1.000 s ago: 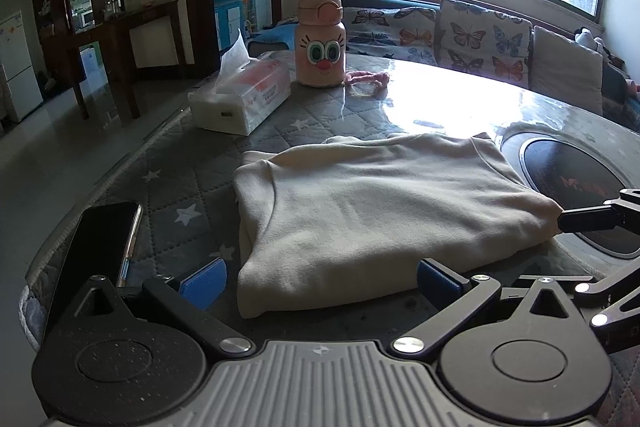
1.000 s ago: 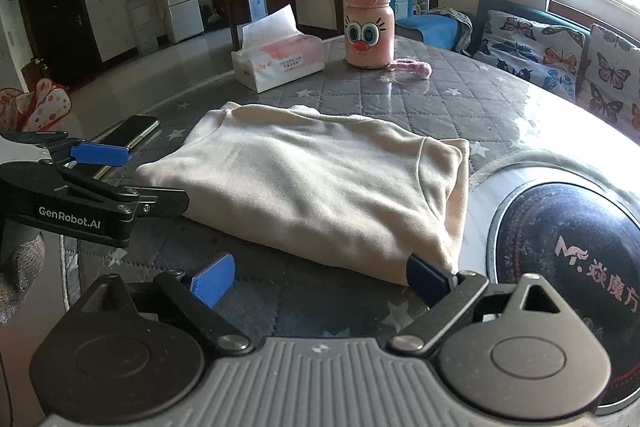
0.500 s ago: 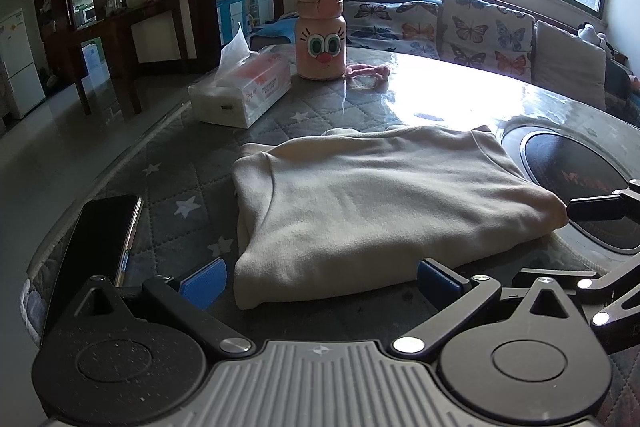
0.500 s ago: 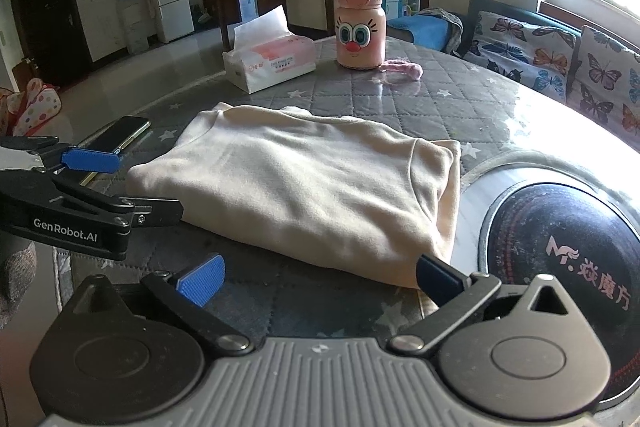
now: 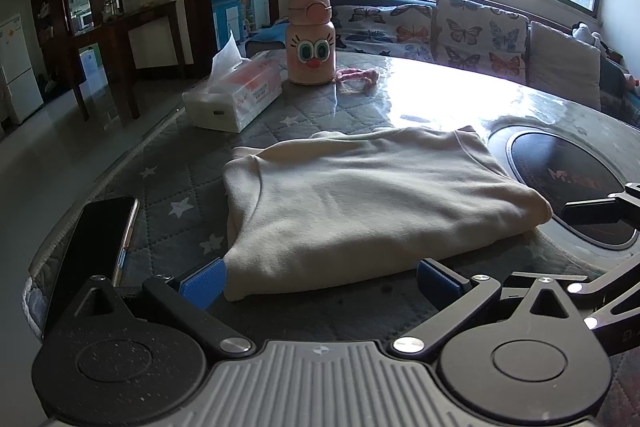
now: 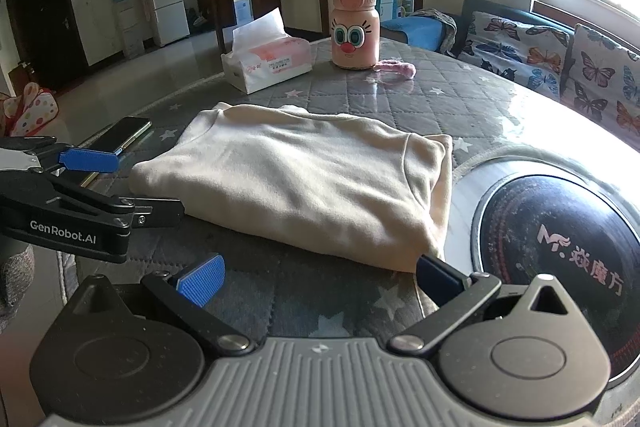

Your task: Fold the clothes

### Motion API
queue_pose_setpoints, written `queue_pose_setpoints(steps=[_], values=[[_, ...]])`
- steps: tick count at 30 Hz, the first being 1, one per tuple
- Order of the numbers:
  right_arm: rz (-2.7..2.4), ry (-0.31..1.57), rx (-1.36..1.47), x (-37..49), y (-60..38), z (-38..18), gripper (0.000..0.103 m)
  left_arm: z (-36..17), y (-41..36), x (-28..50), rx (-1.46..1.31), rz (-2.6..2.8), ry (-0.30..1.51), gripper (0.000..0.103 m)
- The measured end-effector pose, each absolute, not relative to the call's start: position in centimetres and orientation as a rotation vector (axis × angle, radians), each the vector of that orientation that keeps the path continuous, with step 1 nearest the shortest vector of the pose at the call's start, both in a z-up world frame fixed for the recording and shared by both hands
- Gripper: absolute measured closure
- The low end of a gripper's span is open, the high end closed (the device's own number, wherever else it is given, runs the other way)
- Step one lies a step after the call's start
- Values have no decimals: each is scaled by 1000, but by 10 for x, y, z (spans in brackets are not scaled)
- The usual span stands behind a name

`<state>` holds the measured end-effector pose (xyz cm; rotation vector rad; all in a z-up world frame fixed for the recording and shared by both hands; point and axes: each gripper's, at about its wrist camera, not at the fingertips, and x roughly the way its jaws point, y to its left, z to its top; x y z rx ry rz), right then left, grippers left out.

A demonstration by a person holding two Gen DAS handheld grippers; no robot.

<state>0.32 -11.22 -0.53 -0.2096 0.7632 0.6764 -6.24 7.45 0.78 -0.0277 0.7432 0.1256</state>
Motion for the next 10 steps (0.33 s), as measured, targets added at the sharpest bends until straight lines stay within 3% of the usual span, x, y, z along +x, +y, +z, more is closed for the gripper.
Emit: queue_pose_setpoints(steps=[10], values=[[677,750,-202,-10,-117,-1,0,14,66,-73,-20,116,726,0]])
